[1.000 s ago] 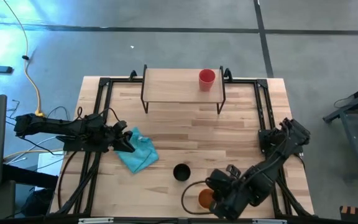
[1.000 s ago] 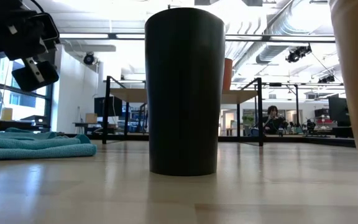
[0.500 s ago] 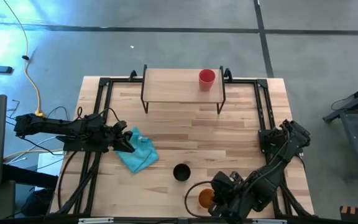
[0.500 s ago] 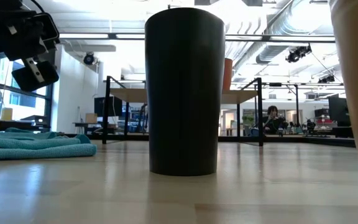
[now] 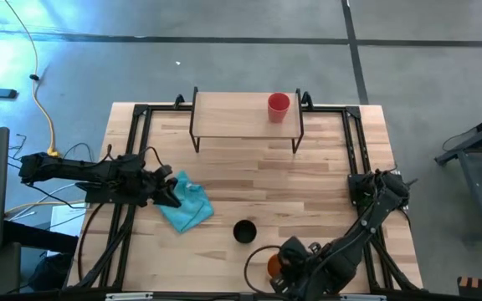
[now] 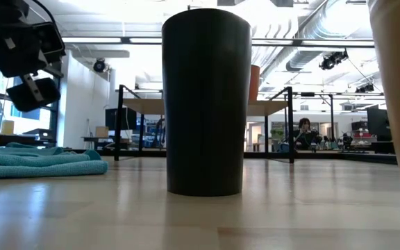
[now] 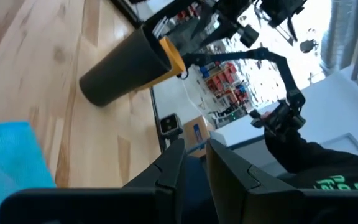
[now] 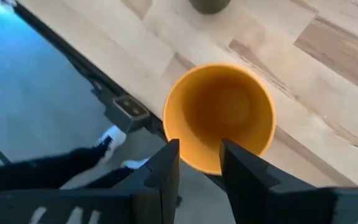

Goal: Stack small to large cups/mugs on shelf
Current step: Adjust the yellow cup

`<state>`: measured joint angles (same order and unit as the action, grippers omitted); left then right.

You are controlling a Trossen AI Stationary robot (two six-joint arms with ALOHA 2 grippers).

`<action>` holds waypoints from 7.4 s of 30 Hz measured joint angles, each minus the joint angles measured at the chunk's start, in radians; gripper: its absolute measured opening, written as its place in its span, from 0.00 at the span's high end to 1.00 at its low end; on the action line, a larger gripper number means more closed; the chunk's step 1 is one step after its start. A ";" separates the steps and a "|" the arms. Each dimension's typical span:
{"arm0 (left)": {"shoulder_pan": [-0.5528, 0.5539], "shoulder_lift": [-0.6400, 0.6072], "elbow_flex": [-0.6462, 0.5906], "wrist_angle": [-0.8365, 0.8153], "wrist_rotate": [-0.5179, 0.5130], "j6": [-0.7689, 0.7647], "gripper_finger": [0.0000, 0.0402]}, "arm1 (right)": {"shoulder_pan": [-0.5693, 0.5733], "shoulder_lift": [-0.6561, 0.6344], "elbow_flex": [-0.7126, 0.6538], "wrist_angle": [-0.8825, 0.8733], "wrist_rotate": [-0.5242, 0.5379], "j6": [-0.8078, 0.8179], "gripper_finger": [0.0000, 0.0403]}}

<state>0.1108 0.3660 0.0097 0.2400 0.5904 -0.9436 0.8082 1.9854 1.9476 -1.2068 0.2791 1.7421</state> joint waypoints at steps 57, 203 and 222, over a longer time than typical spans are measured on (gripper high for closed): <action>0.000 0.000 0.000 -0.010 -0.007 0.045 0.86 | -0.040 0.000 0.001 -0.083 0.027 0.158 0.74; 0.000 0.000 0.000 -0.124 -0.045 0.017 0.86 | -0.075 0.104 0.022 -0.178 -0.205 -0.014 0.58; 0.000 0.000 0.000 -0.125 -0.041 -0.006 0.86 | -0.076 0.103 -0.001 -0.157 -0.174 -0.023 0.58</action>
<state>0.1106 0.3660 0.0097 0.1146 0.5491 -0.9501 0.7326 2.0880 1.9469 -1.3640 0.1051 1.7195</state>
